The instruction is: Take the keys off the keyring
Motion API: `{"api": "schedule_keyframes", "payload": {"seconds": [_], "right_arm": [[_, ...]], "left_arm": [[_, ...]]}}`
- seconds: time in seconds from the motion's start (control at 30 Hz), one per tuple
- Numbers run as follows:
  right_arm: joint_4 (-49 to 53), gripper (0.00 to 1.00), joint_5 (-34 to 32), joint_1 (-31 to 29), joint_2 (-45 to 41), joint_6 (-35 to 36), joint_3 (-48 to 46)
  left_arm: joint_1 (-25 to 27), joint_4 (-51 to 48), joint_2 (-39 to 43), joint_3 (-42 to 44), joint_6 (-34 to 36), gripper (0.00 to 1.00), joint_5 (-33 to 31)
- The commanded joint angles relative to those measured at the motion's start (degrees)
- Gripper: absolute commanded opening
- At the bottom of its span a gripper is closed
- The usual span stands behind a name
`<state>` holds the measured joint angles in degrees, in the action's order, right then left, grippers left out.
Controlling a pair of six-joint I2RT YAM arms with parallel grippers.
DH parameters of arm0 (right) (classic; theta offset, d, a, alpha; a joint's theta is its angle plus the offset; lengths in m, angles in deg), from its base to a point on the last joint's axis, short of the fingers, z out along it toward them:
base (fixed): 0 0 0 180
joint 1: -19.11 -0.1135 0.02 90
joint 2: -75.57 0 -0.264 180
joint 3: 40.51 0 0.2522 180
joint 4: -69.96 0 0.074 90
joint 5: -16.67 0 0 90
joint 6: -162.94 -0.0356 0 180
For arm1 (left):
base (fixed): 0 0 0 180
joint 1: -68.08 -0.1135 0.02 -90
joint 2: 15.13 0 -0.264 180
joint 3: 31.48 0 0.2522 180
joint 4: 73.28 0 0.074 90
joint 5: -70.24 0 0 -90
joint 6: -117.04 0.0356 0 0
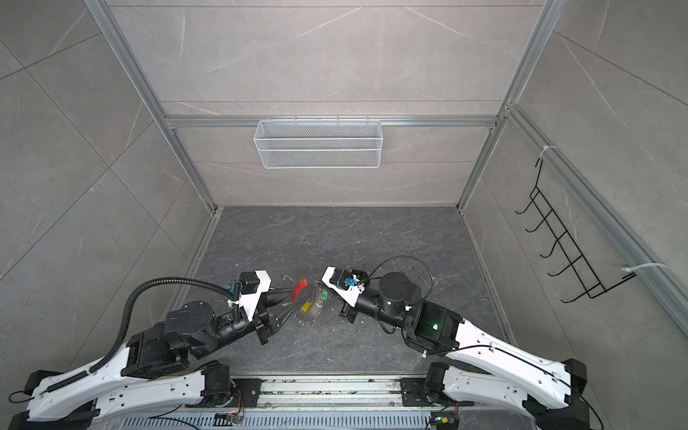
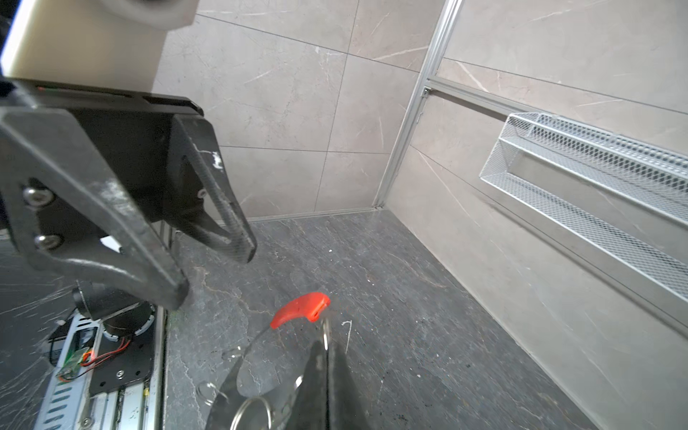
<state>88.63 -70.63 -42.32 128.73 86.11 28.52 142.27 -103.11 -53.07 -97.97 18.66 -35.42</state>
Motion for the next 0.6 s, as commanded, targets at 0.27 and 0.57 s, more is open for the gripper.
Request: {"api": "schedule_keyframes", "payload": {"seconds": [0.27,0.57], "right_arm": [[-3.44,0.00,14.08,3.11,-2.54,-6.24,-1.12],[-3.94,0.00,19.08,4.80,-2.24,-8.54,-1.09]], "left_arm": [[-2.69,6.61,-1.34,-1.07,5.75,0.42,8.22],[-6.96,6.99,-2.15,-0.95,4.74,0.40,14.43]]}}
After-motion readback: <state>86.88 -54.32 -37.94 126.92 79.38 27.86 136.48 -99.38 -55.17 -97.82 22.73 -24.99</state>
